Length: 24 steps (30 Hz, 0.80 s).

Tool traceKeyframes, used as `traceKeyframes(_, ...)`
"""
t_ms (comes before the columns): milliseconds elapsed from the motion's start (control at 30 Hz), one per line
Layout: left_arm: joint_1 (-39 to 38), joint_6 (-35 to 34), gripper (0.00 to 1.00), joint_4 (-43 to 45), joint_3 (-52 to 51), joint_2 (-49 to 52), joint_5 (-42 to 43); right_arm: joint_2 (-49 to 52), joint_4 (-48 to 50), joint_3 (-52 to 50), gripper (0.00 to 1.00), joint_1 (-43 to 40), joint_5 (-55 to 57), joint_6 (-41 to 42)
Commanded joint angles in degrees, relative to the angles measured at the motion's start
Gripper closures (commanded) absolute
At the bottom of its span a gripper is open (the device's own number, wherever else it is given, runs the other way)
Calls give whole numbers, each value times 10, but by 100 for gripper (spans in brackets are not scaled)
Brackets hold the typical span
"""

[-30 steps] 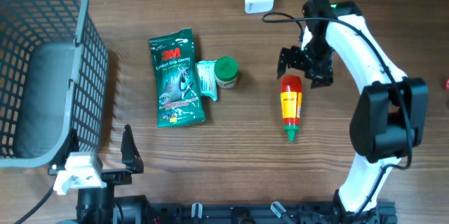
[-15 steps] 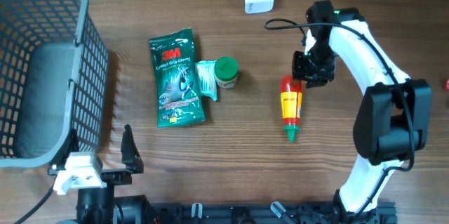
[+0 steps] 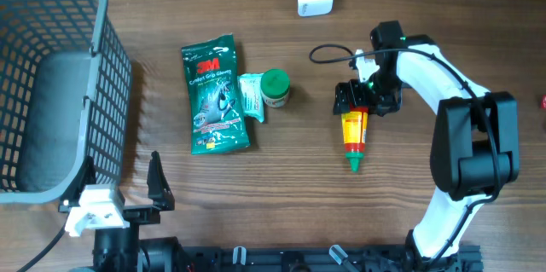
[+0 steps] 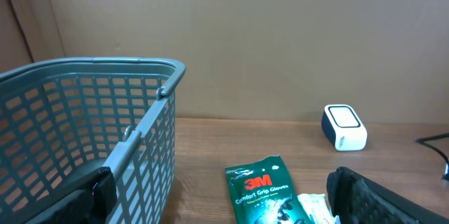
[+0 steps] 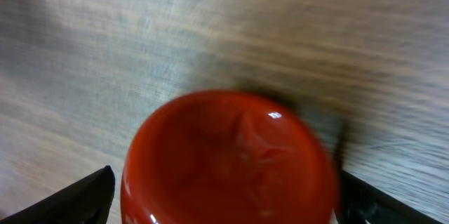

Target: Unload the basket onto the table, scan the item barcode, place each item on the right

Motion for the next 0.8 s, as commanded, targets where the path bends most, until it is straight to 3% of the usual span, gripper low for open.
traceKeyframes(0,5,-6,0,2,-2,-5,-2,-2,7,-7,18,2,-38,-28)
traceKeyframes(33,5,-6,0,2,-2,-5,-2,-2,5,-7,28,2,-52,-28)
traceKeyframes(133,5,-6,0,2,-2,-5,-2,-2,-7,-7,36,2,-49,-4)
traceKeyframes(333,5,-6,0,2,-2,-5,-2,-2,-68,21,57,3,99,153)
traceKeyframes(500,5,-6,0,2,-2,-5,-2,-2,-139,84,58,7,240,312)
traceKeyframes(633,5,-6,0,2,-2,-5,-2,-2,-113,84,56,27,329,466)
traceKeyframes(767,5,-6,0,2,-2,-5,-2,0,-64,62,52,58,383,497)
